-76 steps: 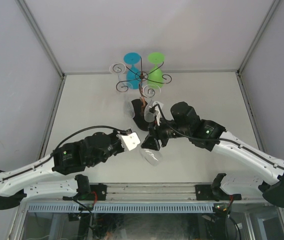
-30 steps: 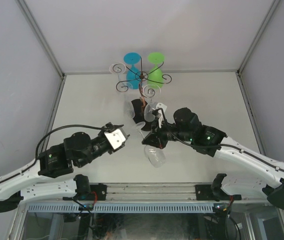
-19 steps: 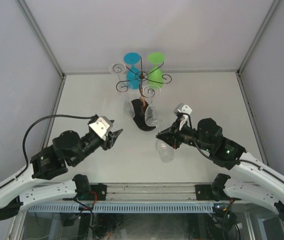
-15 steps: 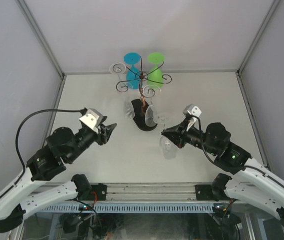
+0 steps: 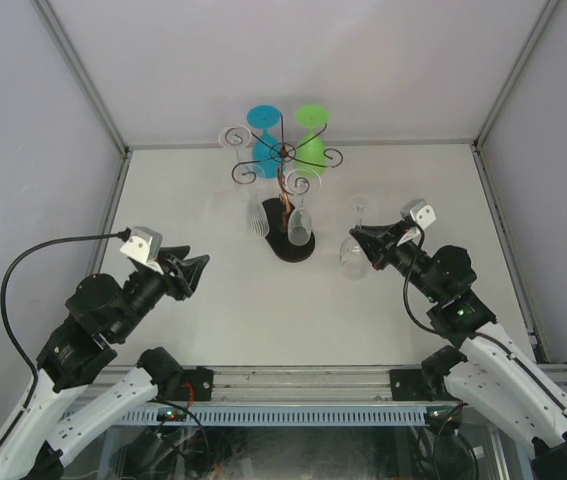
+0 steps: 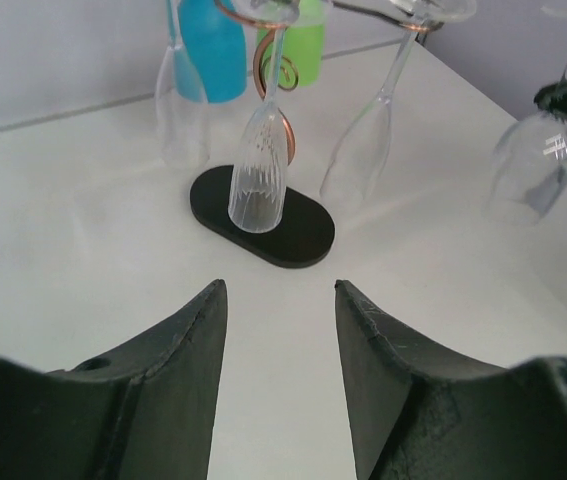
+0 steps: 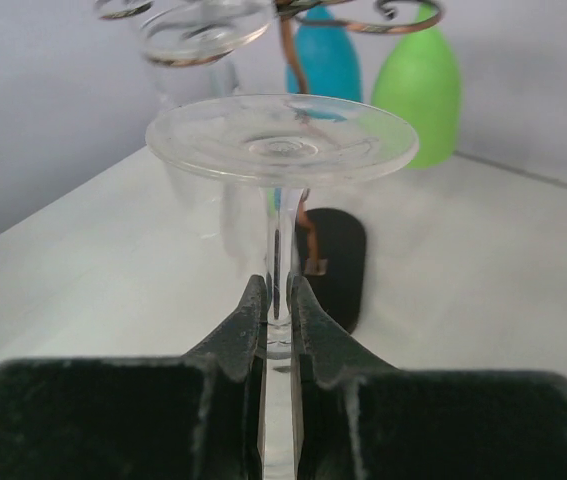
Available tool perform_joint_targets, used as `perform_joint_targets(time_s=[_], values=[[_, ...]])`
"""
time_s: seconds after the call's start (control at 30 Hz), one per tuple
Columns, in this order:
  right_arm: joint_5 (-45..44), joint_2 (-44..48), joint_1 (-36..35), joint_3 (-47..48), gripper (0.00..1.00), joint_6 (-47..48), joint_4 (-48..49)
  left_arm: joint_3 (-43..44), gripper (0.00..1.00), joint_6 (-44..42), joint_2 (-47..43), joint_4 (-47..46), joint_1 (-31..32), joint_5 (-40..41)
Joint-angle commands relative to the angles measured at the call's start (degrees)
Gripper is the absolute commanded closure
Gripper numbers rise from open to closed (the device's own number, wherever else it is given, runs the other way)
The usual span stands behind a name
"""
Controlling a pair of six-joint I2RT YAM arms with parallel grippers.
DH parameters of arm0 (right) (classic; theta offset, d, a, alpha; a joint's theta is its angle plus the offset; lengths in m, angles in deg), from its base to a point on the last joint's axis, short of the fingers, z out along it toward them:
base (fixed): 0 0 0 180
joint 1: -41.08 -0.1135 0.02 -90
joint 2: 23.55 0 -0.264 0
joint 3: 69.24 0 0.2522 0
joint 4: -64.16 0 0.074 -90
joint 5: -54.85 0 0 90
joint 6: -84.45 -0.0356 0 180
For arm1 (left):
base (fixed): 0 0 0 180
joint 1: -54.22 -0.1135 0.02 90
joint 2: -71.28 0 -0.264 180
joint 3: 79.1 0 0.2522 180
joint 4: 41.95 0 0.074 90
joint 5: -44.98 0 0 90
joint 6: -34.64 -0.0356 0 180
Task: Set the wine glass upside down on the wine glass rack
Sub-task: Turn the wine glass upside down at the wine rack.
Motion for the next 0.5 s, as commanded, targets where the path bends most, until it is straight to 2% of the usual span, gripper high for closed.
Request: perform_joint_targets(time_s=[0.0,0.23,0.47], values=[[3.74,-3.00,6.03,0.44,1.00,0.31,16.87,-2.51,0.48,3.63,-3.88,2.33,-0.30,2.41],[11.15,-13.80,16.85,2.36,1.00,-1.87,29.41,-5.53,0.48,6.49,-8.09,4.07,-0.30,4.95],[15.11,-26.39,18.53,9.95,1.00,5.44,33.32,-7.52,0.49,8.02,-8.37,4.68,-0.30,4.42]])
